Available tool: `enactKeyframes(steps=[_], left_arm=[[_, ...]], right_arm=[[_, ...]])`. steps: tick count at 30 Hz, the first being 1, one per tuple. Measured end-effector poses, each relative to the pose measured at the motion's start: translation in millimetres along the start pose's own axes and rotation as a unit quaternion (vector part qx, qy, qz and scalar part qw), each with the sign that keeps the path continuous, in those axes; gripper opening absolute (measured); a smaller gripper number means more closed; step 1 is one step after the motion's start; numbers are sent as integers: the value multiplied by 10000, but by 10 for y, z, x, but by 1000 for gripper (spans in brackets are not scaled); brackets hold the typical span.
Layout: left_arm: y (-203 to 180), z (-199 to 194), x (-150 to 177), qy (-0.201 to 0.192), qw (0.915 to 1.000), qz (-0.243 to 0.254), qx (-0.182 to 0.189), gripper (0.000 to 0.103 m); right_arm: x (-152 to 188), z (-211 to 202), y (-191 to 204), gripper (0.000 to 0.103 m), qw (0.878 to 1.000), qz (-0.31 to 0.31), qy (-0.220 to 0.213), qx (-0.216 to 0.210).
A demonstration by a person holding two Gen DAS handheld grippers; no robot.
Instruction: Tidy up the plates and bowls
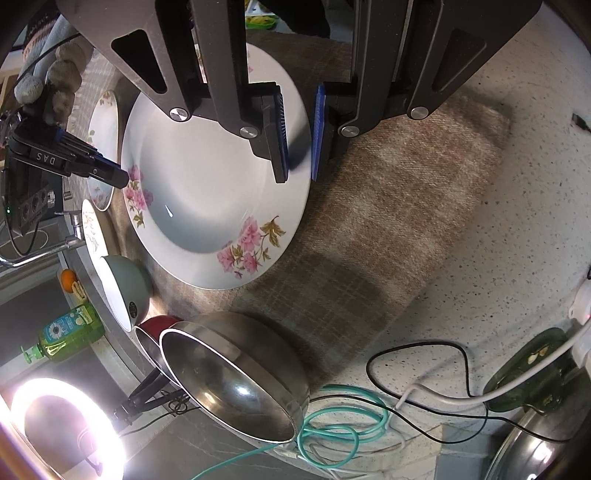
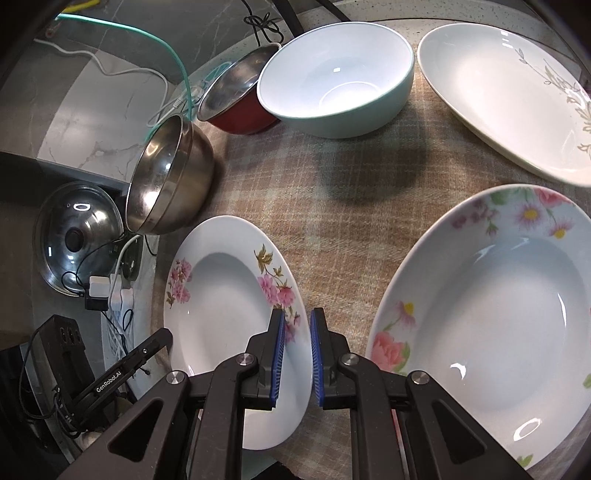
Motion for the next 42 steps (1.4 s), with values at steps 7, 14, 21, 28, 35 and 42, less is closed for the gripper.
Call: enactKeyframes(steps=[7,14,21,28,35,42], left_arm=[[29,-9,4,14,9999,112,-12,12],[-18,-17,-16,-20,9995,290,-81,12],[-54,4,-38,-20,9993,365,-103,12],[-79,10,-50,-31,9991,416,-105,12],[-89,15,-66,-53,9990,436,-113,12],[-103,21,-82,-66,9988,475,-115,12]], right_arm=[[160,-38,-10,13,9999,73,-133,35],[347,-22,-51,13,9993,98,-269,230],[449,-28,-39,13,9987,65,-348,357],[521,-30,-91,13,9985,110,-355,406],[564,-21,-72,13,9982,56,-357,480],[593,-12,-70,13,9981,10,-325,532]])
Point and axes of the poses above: each gripper's, at about its wrist camera, not at the fingertips, and z roughly the way its jaws point, y to its left, x to its underside, the point moved 4 cm from there along z, roughly the way its jaws point, and after that the axes turned 7 degrees about z, right-handed, at the moved point
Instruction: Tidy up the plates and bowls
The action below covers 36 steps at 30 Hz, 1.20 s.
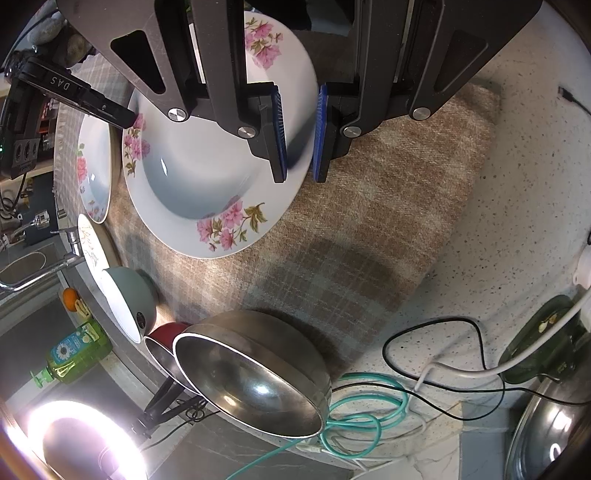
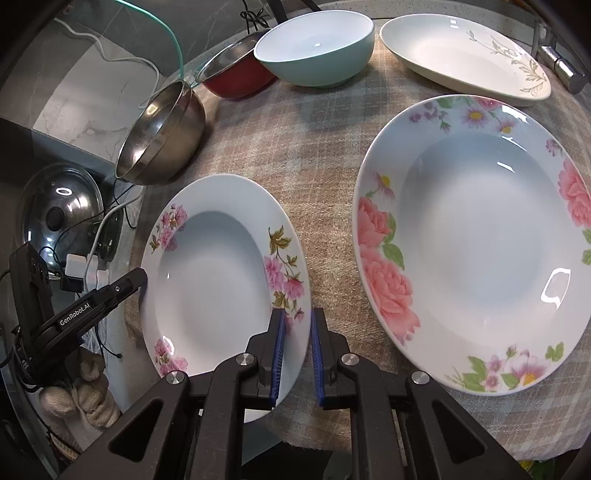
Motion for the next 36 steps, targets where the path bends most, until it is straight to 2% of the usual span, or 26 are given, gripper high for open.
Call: enactKeyframes(steps=[10,22,26,30,36], left_arm=[[33,-12,-3,0,10000,-13,13,12],[107,-286,-8,-333,9993,-55,-153,12],[-2,-417,-1,-476,9988,23,-75,12],[-152,-453,36,-507,9986,114,38,12],[-416,-481,88,-525,9980,300,183,12]], right_arm=[[7,-35,10,15,10000,19,-31,6],[123,-326,5,18,9994,-106,-314,23],[203,-495,-55,18,9980,-220,-575,158],[246,-648,-201,24,9970,-120,-755,155],[295,-835,-410,24,9942,-6,-1032,308]])
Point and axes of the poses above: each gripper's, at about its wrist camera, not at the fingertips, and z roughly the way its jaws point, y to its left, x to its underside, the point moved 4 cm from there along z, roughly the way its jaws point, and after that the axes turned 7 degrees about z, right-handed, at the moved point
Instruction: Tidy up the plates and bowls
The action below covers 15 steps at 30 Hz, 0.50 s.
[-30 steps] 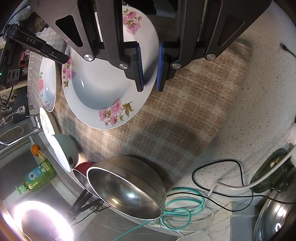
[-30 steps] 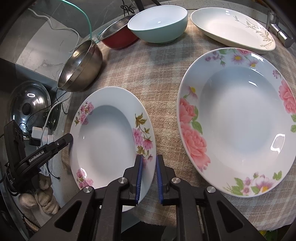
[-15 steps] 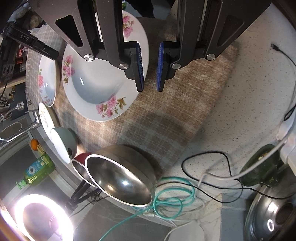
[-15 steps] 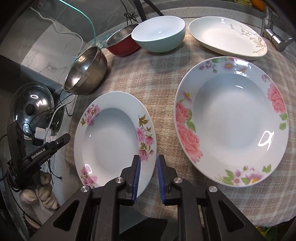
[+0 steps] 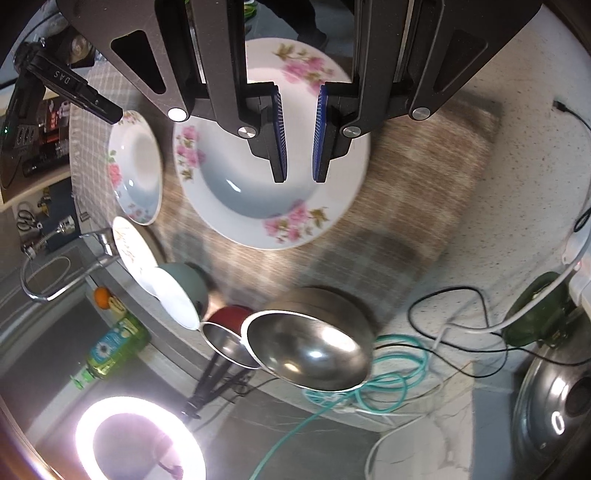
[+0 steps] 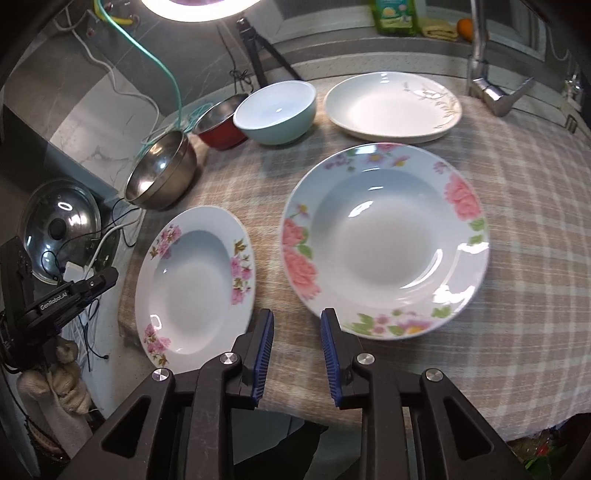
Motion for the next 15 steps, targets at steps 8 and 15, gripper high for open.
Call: enactKeyframes(steps=[8,15], left_arm=[[-279,8,23,-26,9998,134,159,12],[-517,64,48,-10,9994,247,250,12]], right_arm=[[-24,-231,-331,24,9991,323,-286,22],[-88,-399,-554,34,9973,350,-631,142]])
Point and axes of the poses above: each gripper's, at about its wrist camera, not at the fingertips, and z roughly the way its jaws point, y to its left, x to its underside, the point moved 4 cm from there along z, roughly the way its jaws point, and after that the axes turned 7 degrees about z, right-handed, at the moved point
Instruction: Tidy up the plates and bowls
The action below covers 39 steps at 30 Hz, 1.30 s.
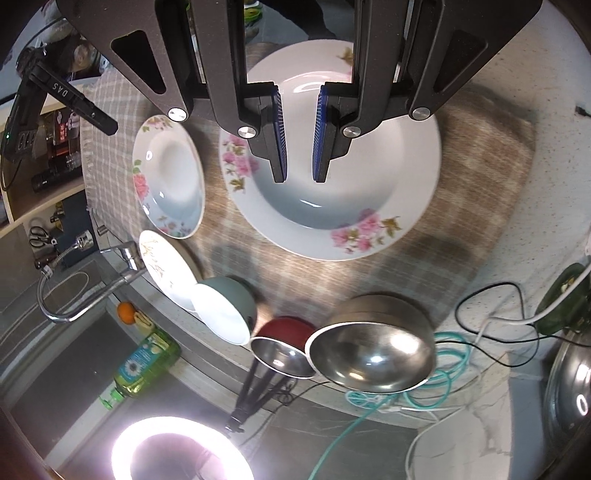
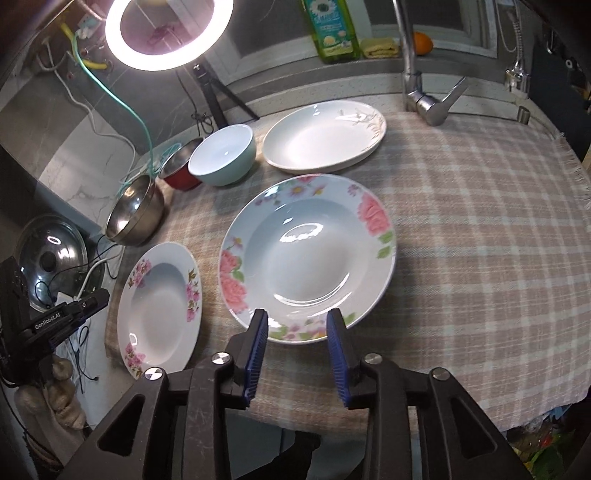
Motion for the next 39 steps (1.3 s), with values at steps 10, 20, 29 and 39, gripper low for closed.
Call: enactKeyframes(steps=[10,20,29,39], left_arm=[[-406,156,-37,26,9996,256,61,13],[-830,478,-106,116,9980,582,226,13],[-1015,758,-118,332,9965,739,203,13],[-1076,1011,-128,725,9927,964,86,13]], right_arm=[[-195,-43,-253,54,9997,85,-102,-217],[-446,84,-542,54,9997,147,69,-181],[-657,262,-701,49,9988,245,192,-381],[-662,514,-700,29,9979,137,362,-520]])
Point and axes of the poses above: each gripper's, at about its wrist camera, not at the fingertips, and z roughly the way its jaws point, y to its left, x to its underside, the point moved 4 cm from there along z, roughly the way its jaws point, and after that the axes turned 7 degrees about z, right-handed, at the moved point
